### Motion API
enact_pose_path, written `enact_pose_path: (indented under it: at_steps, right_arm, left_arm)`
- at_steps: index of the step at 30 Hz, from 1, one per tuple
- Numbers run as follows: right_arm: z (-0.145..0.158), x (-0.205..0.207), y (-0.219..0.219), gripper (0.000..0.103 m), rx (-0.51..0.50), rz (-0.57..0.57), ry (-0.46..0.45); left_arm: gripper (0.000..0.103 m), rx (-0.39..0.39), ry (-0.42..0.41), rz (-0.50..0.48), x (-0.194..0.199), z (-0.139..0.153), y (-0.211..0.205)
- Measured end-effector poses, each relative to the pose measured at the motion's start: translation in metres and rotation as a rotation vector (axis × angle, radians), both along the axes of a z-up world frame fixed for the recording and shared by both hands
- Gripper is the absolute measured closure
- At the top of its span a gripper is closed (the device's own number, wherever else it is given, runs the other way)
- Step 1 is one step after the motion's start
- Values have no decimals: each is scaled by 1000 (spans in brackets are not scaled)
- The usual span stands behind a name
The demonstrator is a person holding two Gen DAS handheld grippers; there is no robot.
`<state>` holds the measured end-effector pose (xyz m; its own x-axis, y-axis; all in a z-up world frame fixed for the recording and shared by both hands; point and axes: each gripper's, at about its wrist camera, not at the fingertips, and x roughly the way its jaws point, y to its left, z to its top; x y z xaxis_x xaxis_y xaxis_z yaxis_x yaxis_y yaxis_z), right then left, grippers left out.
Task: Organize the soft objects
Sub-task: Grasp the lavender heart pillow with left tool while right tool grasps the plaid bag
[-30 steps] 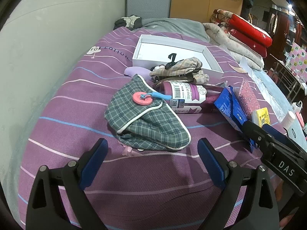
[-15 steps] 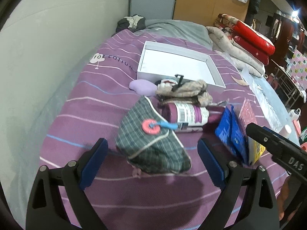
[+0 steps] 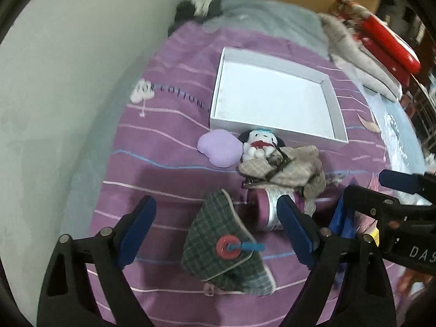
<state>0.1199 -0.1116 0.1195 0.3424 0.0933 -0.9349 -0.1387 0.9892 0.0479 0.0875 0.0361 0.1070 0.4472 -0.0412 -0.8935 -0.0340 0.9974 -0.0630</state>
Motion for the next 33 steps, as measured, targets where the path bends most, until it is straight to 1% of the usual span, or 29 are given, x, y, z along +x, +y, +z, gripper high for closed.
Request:
enact_pose_path:
  at_steps: [1,3,5,6,7,8,9,10,12,13,14,16,17,18,19,20,21,22,24,25,26,27,28,30,31,32,33]
  right_arm:
    - [3,7,-1,34,8,-10,7]
    - [7,16,-7,34,71,-36,26]
    - [10,26,-16,34,169,-89,32]
    - [11,31,-23,34,237,-129,29]
    - [11,38,-28,34,281,-163,30]
    - [11,48,-32,34,316,-209,29]
    - [13,56,-41,34,359,-285,7]
    - [17,65,-42,34,380,-336,-26]
    - [24,68,-52,34,409,-414,-155]
    - [26,65,-55,34,415,-430,-244]
    - [25,58,-57,34,418,-431,-316]
    - [15,38,-59,33,428,-372,-479]
    - [11,29,-61,27,424,-340,-548]
    - [5,19,-62,22,398,-313,-623]
    - [0,9,-61,18,345,-295,-690]
    - [-4,4,-59,18,286,-282,-732]
    - [-8,1,-56,17,217,-269,-744]
    - [-13,5,-53,17,148,-250,-718]
    - [-20,17,-45,17,35,-197,-621]
    - [-24,24,-40,17,-18,-182,-566]
    - [-26,28,-36,17,-49,-180,-532]
    - [-28,30,-33,17,-47,-170,-530]
    - [-33,26,-36,17,-19,-157,-551]
    - [-33,16,-37,17,64,-129,-605]
    - [-33,9,-37,17,80,-131,-618]
    - [-35,9,-37,17,89,-138,-620]
    - [-35,8,-38,17,104,-137,-601]
  left_arm:
    - [14,-40,32,10,8,1,4]
    - [14,-114,83,29,25,5,13]
    - [14,-127,110,51,39,11,17]
    - [14,-133,126,66,46,13,20]
    - [15,-149,147,91,55,15,23]
    - [18,-190,164,125,66,18,27]
    - [19,-229,172,147,73,19,28]
    - [20,-293,177,170,82,22,31]
    - [20,-353,158,163,90,26,30]
    - [20,-371,134,153,89,26,29]
    - [20,-373,107,147,86,24,29]
    - [20,-353,58,143,79,15,29]
    - [22,-347,49,144,77,9,30]
    - [24,-347,52,151,77,2,31]
    - [30,-352,62,161,78,-7,33]
    - [35,-364,79,179,78,-18,37]
    - [36,-374,89,188,81,-25,40]
    - [38,-385,102,197,83,-32,43]
    - [45,-400,116,215,86,-44,48]
    - [47,-409,117,222,88,-48,51]
    - [47,-419,115,222,88,-49,51]
    - [47,-430,109,215,89,-51,52]
    - [47,-434,104,208,89,-52,52]
    - [47,-441,97,190,92,-55,51]
    - [47,-444,111,177,95,-59,49]
    - [47,-446,123,172,96,-63,47]
    - [47,-448,133,170,97,-66,47]
